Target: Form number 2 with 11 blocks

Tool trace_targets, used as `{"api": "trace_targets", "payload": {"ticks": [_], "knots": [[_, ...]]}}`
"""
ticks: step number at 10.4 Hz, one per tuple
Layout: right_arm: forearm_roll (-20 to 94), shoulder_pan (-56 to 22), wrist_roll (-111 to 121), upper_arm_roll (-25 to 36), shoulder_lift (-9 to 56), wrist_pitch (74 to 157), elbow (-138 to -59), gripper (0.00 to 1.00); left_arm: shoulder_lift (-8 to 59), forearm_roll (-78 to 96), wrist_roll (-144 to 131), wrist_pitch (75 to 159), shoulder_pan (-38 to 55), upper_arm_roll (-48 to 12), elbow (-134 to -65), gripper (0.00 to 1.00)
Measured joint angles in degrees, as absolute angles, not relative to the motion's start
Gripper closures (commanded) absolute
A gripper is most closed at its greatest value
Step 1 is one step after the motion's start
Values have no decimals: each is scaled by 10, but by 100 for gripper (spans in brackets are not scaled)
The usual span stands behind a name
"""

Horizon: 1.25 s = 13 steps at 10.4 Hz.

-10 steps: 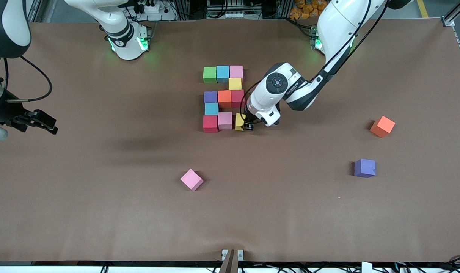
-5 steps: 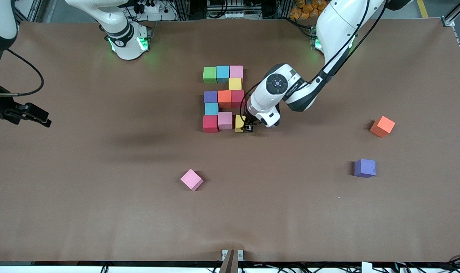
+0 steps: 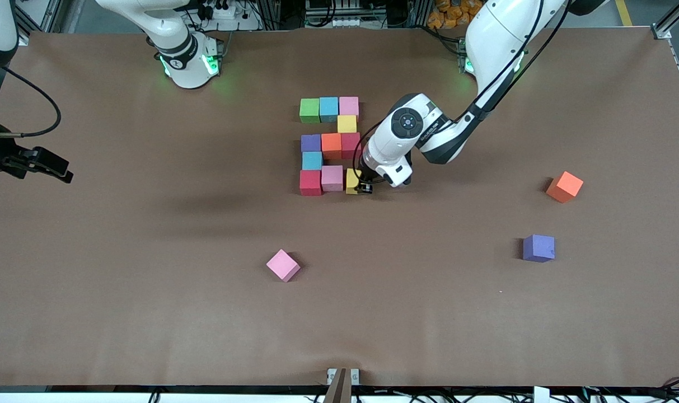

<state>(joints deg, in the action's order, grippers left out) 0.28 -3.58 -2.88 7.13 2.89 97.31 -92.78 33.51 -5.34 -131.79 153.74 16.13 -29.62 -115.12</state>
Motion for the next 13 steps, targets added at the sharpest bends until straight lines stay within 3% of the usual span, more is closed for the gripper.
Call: {"api": "trace_targets", "payload": {"ticks": [11,13], "knots": [[3,-35,-29,71,31,958,-923,0,342,-53,-1319,1538,166,-295,-1143,58],[3,-34,-29,71,41,927,-899,0,344,-53,-1319,1538,166,-295,-1143,50]]}}
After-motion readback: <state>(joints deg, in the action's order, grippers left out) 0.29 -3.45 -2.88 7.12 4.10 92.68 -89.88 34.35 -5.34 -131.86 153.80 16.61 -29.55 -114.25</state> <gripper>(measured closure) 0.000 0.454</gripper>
